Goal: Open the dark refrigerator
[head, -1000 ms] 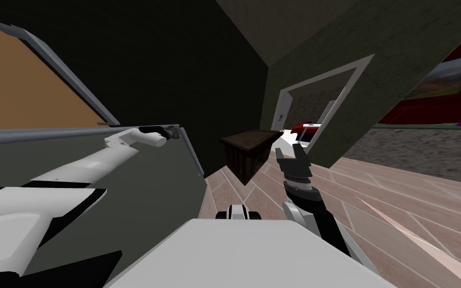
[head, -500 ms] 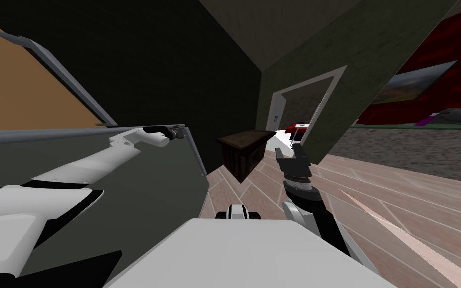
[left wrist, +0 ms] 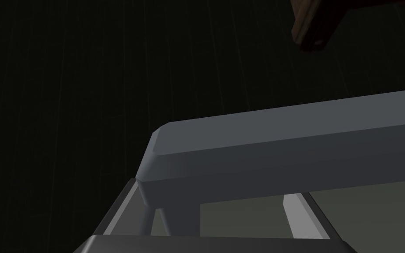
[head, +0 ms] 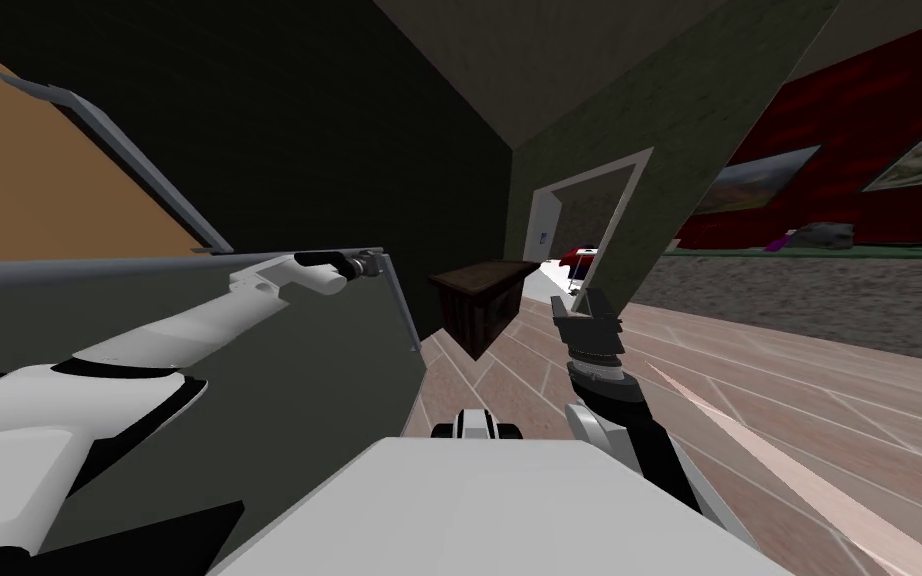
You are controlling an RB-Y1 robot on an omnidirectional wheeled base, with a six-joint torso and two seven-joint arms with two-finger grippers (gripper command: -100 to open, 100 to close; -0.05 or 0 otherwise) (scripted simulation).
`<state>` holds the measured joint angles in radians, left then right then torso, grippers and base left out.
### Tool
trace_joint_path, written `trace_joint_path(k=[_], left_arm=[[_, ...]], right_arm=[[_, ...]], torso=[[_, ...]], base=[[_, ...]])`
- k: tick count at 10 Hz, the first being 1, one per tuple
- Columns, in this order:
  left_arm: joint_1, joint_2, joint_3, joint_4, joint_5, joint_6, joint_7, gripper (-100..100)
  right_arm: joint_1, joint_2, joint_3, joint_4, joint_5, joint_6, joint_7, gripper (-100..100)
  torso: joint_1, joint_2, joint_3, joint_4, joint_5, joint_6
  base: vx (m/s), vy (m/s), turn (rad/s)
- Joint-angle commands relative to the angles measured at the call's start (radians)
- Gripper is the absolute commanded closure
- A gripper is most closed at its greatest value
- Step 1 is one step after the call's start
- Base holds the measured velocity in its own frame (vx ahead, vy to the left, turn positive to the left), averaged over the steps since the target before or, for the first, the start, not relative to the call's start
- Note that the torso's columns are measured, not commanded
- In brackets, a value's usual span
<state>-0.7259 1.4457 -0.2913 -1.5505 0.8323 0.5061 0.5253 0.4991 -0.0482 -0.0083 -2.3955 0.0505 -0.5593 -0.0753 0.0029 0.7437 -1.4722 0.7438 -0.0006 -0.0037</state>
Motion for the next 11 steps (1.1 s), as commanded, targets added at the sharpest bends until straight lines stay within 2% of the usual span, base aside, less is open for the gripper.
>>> trace_joint_path(k=[1,2,3,4,5,6,7,8,9,11], left_arm=[[-0.014,0.010,-0.011,-0.063,0.035,-0.015,0.000,100],[-0.014,0.010,-0.011,-0.065,0.035,-0.015,0.000,100],[-0.017,0.011,-0.016,-0.094,0.046,-0.018,0.003,100],[-0.037,0.033,-0.029,-0.093,0.062,0.007,0.011,-100],[-0.045,0.049,-0.030,-0.105,0.073,0.015,0.019,-100],[-0.045,0.049,-0.030,-0.105,0.073,0.015,0.019,-100],[-0.061,0.082,-0.033,-0.129,0.095,0.031,0.035,-100],[-0.061,0.082,-0.033,-0.129,0.095,0.031,0.035,-100],[-0.077,0.115,-0.035,-0.154,0.117,0.048,0.051,-100],[-0.093,0.147,-0.038,-0.178,0.138,0.064,0.067,-100]], right_arm=[[0.000,0.000,0.000,0.000,0.000,0.000,0.000,0],[0.000,0.000,0.000,0.000,0.000,0.000,0.000,0],[0.000,0.000,0.000,0.000,0.000,0.000,0.000,0],[0.000,0.000,0.000,0.000,0.000,0.000,0.000,0],[0.000,0.000,0.000,0.000,0.000,0.000,0.000,0],[0.000,0.000,0.000,0.000,0.000,0.000,0.000,0],[0.000,0.000,0.000,0.000,0.000,0.000,0.000,0],[0.000,0.000,0.000,0.000,0.000,0.000,0.000,0],[0.000,0.000,0.000,0.000,0.000,0.000,0.000,0],[0.000,0.000,0.000,0.000,0.000,0.000,0.000,0]], torso=[[-0.001,0.002,0.001,0.000,0.000,0.003],[-0.002,0.001,0.001,0.000,-0.001,0.005],[-0.002,0.000,0.000,0.000,-0.001,0.002],[-0.002,0.000,-0.001,0.000,-0.001,0.003],[0.000,-0.002,-0.002,0.001,-0.002,0.000],[0.001,-0.002,-0.003,0.003,-0.004,0.000],[-0.002,0.000,-0.002,0.003,-0.005,0.002],[-0.006,0.004,0.000,0.006,-0.008,0.004],[-0.008,0.006,0.001,0.006,-0.009,0.007],[-0.008,0.011,-0.003,0.012,-0.020,0.011]], base=[[-0.126,-0.067,-0.080],[-0.104,-0.057,-0.050],[-0.104,-0.058,-0.046],[-0.028,-0.031,-0.018],[0.055,0.009,0.035],[0.066,0.019,0.037],[0.067,0.030,0.037],[0.052,0.021,0.034],[0.052,-0.023,0.034],[0.047,-0.011,0.022]])
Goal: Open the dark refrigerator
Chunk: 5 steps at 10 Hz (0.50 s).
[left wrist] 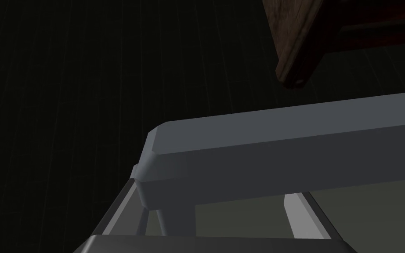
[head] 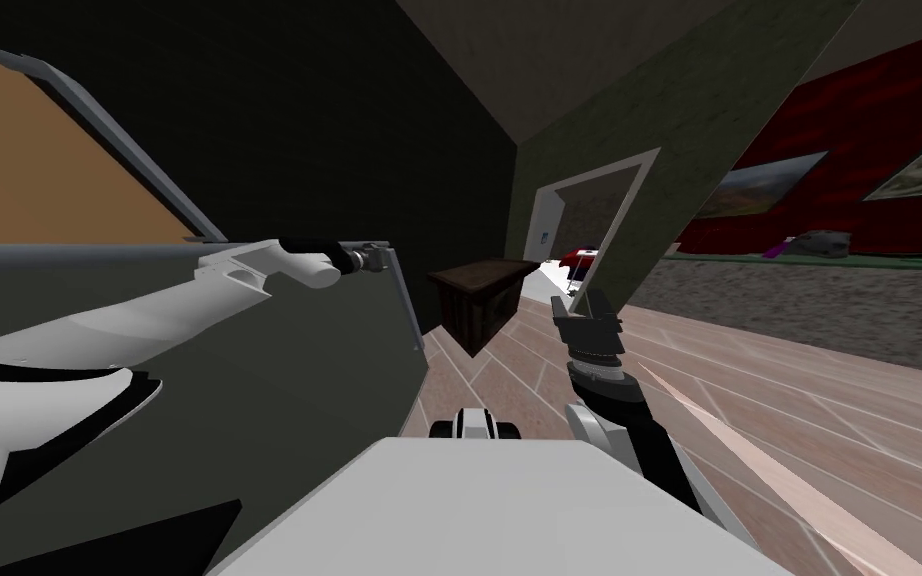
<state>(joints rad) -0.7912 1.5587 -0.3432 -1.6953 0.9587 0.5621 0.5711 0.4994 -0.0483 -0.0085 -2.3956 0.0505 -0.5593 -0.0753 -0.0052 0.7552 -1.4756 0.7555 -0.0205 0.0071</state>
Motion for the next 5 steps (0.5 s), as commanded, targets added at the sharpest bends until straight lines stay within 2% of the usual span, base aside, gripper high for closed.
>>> trace_joint_path(k=[1,2,3,4,5], left_arm=[[-0.028,0.034,0.014,-0.033,0.012,0.008,0.021,-100],[-0.028,0.034,0.014,-0.033,0.012,0.008,0.021,-100],[-0.036,0.051,0.013,-0.045,0.023,0.016,0.029,-100],[-0.017,0.025,-0.008,-0.031,0.004,0.032,0.023,-100],[-0.012,0.022,-0.011,-0.033,0.000,0.032,0.027,0]], right_arm=[[0.000,0.000,0.000,0.000,0.000,0.000,0.000,0],[0.000,0.000,0.000,0.000,0.000,0.000,0.000,0],[0.000,0.000,0.000,0.000,0.000,0.000,0.000,0],[0.000,0.000,0.000,0.000,0.000,0.000,0.000,0],[0.000,0.000,0.000,0.000,0.000,0.000,0.000,0]], torso=[[0.000,0.000,0.000,0.001,-0.001,0.000],[0.000,0.000,-0.002,0.004,-0.003,0.003],[0.000,0.002,-0.002,0.004,-0.004,0.003],[0.000,0.002,-0.002,0.003,-0.004,0.002],[-0.003,-0.002,-0.001,-0.003,0.001,-0.002]], base=[[0.023,0.005,0.032],[0.009,0.005,0.003],[0.019,0.014,0.002],[0.017,-0.003,0.011],[0.004,-0.012,0.001]])
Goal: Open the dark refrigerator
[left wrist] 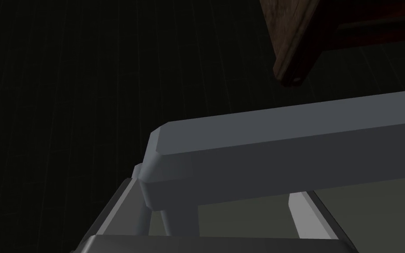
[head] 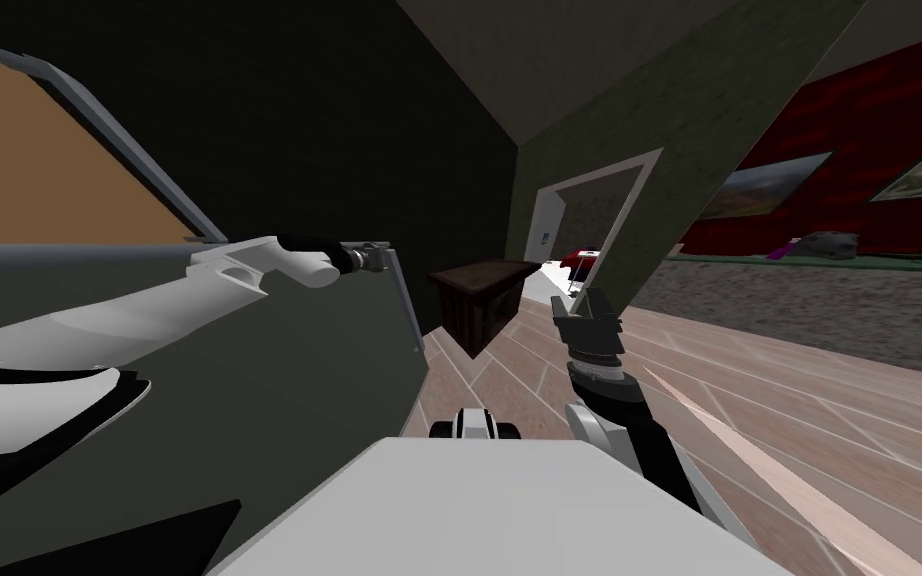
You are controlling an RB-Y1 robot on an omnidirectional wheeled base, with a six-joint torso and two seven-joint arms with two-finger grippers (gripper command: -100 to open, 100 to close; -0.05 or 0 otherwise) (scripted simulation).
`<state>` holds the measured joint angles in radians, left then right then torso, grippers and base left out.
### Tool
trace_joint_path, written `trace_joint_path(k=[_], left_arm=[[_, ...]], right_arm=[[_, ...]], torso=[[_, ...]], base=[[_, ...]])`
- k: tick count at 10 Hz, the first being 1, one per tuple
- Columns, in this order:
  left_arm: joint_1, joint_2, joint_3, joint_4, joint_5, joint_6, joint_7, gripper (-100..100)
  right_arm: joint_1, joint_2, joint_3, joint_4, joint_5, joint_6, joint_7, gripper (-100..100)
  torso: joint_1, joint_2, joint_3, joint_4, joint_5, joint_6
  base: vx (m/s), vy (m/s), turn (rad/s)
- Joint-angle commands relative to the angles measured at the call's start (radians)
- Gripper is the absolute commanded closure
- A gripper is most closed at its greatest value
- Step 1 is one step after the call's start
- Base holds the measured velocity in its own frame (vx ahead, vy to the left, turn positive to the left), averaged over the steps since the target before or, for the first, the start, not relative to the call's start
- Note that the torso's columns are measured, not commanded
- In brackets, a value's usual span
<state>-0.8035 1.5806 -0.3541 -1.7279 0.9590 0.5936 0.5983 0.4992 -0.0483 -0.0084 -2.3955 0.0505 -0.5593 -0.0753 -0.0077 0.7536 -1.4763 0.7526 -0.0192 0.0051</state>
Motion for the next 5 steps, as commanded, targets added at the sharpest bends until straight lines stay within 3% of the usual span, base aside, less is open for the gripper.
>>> trace_joint_path(k=[1,5], left_arm=[[0.005,-0.004,-0.005,0.001,0.000,-0.002,-0.002,0],[0.010,-0.008,-0.010,0.001,0.000,-0.002,-0.002,0]], right_arm=[[0.000,0.000,0.000,0.000,0.000,0.000,0.000,0],[0.000,0.000,0.000,0.000,0.000,0.000,0.000,0]], torso=[[-0.002,-0.004,0.001,-0.004,0.004,-0.003],[0.008,-0.016,0.000,-0.014,0.019,-0.005]], base=[[0.000,0.000,0.000],[-0.001,-0.001,-0.001]])
